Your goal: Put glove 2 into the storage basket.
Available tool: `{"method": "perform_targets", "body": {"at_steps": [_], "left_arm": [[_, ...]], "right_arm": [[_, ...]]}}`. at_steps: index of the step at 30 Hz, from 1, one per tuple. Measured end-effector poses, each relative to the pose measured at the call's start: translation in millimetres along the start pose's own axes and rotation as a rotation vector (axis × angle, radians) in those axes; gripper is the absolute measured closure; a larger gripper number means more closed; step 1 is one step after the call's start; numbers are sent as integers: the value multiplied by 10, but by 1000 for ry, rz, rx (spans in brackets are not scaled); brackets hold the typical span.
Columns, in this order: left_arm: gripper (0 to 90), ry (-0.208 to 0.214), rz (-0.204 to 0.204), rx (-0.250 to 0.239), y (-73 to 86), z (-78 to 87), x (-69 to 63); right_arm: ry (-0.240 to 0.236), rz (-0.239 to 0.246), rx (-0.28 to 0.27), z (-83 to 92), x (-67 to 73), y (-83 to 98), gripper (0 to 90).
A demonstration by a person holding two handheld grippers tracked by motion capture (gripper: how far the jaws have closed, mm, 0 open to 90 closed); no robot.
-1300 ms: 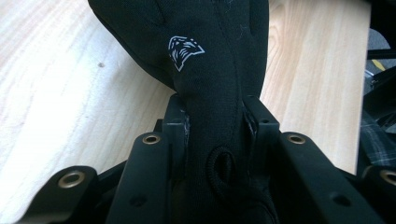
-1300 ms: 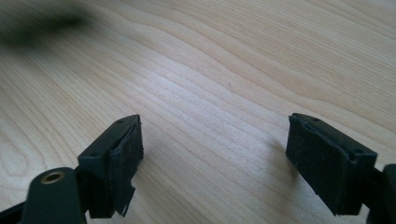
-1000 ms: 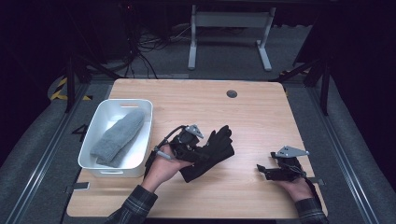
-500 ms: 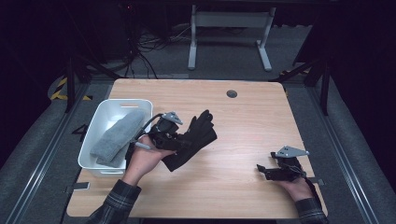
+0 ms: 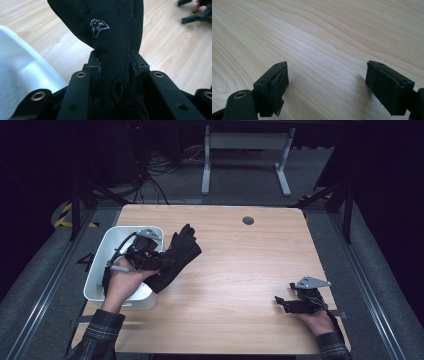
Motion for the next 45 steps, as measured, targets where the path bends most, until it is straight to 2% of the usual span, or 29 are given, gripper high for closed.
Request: {"method": "perform_targets", "body": {"at_steps": [5, 10, 12, 15, 17, 21, 22, 27, 35, 38, 42, 45], "left_arm": [[684, -31, 34, -11, 80, 155, 145], [684, -85, 61, -21, 196, 375, 333], [684, -92, 66, -23, 211, 400, 354], [684, -125, 89, -32, 306, 512, 494], [684, -128, 95, -32, 348, 543, 564], [684, -140, 122, -39, 428, 569, 669], [683, -141, 131, -34, 476, 575, 737], [683, -151, 164, -16, 595, 550, 866], [673, -153, 203, 19, 784, 459, 1037], [662, -148, 198, 31, 793, 438, 1066], [616, -163, 199, 56, 793, 393, 1094], [536, -176, 208, 69, 798, 362, 1109]], "right_arm": [[0, 0, 0, 0, 0, 0, 189], [0, 0, 0, 0, 0, 0, 189], [0, 1, 0, 0, 0, 0, 189], [0, 2, 1, 0, -1, 0, 189], [0, 2, 1, -1, -1, -1, 189], [0, 3, 0, -2, -1, -2, 189], [0, 3, 0, -3, -1, -3, 189], [0, 2, 0, -4, 0, -3, 189], [-1, 2, 0, -5, 0, -4, 189], [0, 2, 0, -6, 0, -5, 189], [0, 2, 0, -6, 0, -5, 189], [0, 2, -1, -6, 0, -5, 189]]}}
Point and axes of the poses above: each handheld gripper's, and its own axes: z roughly backward along the jaws, y roughly out of its underside, x roughly to its left, the point moved 1 cm from there along -z, roughly forward along the jaws
